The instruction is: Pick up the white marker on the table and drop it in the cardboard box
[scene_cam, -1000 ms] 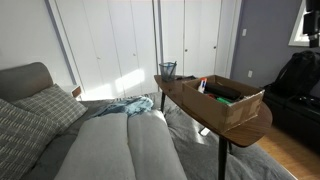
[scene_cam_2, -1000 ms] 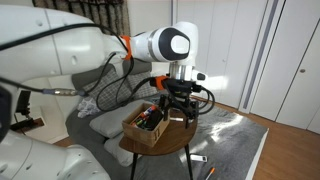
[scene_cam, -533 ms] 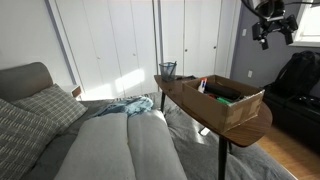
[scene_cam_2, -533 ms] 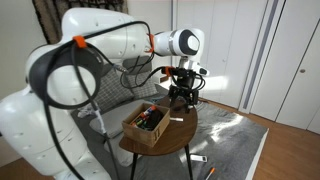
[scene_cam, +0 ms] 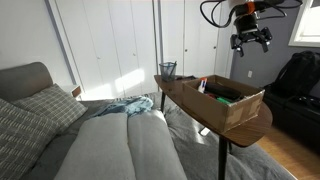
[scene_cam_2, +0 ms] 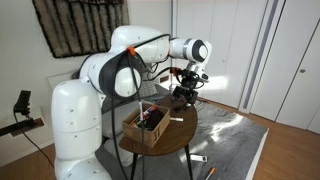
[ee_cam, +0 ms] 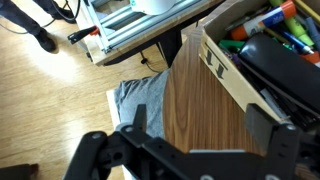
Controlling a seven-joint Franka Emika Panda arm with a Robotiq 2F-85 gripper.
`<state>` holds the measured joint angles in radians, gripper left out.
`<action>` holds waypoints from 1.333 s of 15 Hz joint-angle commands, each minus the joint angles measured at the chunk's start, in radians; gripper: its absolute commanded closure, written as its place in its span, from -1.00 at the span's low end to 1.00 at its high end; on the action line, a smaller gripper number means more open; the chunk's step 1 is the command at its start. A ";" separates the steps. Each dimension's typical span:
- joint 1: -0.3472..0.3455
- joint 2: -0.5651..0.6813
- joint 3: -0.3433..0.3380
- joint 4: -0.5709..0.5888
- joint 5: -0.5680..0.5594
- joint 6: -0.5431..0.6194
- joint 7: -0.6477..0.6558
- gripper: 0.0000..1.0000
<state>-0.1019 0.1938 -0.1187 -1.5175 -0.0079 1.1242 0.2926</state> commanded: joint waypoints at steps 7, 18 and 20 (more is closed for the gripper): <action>0.017 0.093 -0.023 0.058 0.173 0.080 0.493 -1.00; 0.032 0.233 -0.009 0.163 0.155 0.119 0.713 -1.00; 0.048 0.200 -0.012 0.114 0.131 0.250 0.714 -1.00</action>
<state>-0.0740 0.4312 -0.1220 -1.3505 0.1445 1.2437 1.0067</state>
